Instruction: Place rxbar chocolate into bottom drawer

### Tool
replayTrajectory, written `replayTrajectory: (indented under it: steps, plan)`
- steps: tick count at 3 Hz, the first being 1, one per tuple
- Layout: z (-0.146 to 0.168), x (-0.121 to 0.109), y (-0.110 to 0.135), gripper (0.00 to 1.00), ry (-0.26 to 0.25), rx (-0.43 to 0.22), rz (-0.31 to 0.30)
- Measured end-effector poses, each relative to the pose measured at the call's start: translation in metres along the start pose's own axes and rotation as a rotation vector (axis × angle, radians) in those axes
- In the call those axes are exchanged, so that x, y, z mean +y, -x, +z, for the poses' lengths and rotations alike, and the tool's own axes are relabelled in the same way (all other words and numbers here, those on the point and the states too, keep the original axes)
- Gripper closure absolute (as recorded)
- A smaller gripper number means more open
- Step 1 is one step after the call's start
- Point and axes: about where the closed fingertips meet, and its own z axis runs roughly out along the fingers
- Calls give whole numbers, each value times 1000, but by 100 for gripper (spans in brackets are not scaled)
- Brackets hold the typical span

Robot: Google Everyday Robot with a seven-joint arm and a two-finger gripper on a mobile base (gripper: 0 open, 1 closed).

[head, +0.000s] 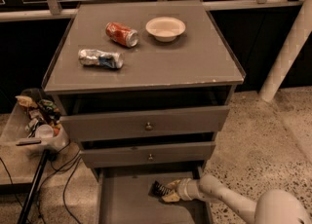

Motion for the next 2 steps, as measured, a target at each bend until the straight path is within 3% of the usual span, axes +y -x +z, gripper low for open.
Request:
replayTrajectory:
  steps: [2]
  plan:
    - [0, 0, 0, 58, 0, 0, 0]
